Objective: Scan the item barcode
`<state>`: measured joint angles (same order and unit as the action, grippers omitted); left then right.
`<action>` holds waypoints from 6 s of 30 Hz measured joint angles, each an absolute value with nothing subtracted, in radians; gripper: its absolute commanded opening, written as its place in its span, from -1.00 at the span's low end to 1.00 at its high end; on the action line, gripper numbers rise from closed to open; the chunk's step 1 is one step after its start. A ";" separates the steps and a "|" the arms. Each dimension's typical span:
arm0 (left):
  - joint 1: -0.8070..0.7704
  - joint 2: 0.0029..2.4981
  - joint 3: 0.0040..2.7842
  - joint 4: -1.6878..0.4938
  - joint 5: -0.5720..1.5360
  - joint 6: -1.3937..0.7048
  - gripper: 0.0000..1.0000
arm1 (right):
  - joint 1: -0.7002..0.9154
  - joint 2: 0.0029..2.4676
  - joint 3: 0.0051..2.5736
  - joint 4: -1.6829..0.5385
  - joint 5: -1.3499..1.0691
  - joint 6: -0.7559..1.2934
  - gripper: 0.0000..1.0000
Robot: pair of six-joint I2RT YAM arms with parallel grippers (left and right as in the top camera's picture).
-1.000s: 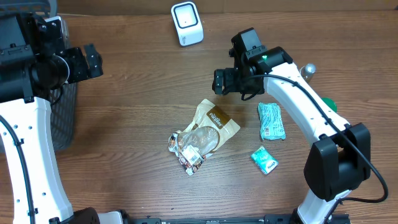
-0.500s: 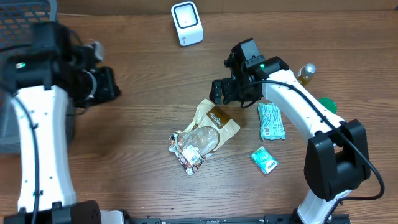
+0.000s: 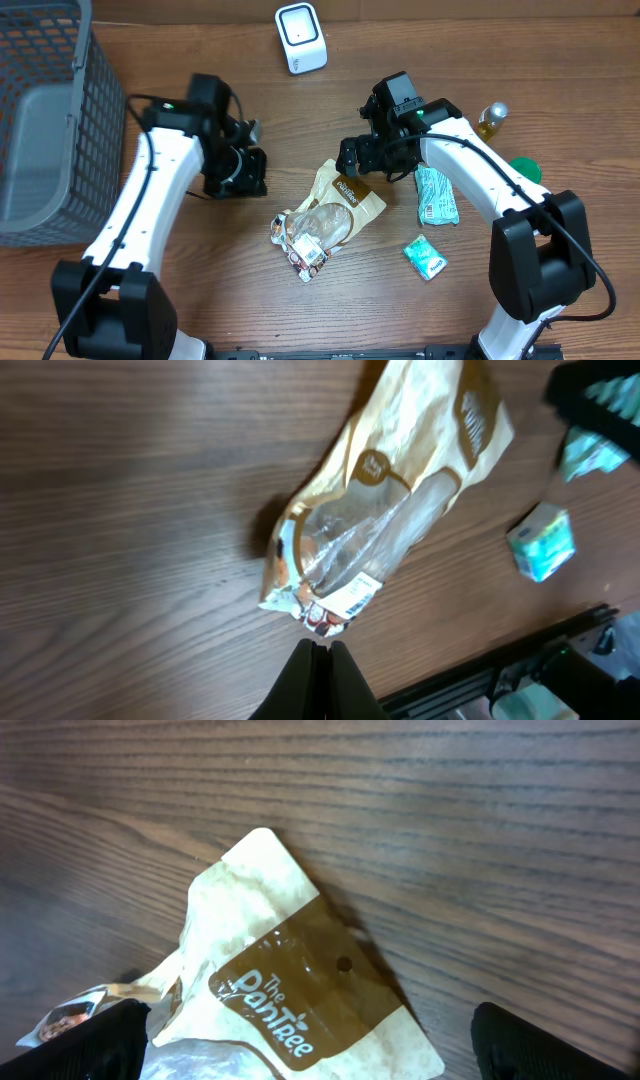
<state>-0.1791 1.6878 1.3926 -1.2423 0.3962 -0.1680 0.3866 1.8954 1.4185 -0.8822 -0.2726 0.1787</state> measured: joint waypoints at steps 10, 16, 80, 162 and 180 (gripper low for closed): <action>-0.277 1.708 1.234 -1.093 0.327 -0.311 -0.92 | 0.387 1.899 1.418 -0.902 -0.307 0.167 1.00; -0.303 1.737 1.206 -1.044 0.307 -0.367 -0.92 | 0.387 1.938 1.418 -0.900 -0.335 0.161 1.00; -0.302 1.854 1.286 -1.189 0.224 -0.363 -0.92 | 0.394 2.010 1.418 -0.939 -0.467 0.216 1.00; -0.302 1.854 1.174 -0.990 0.208 -0.360 -0.84 | 0.443 1.976 1.230 -0.812 -0.595 0.269 0.73; -0.301 1.854 1.173 -0.988 0.205 -0.360 -0.80 | 0.445 1.989 1.157 -0.586 -0.726 0.265 0.06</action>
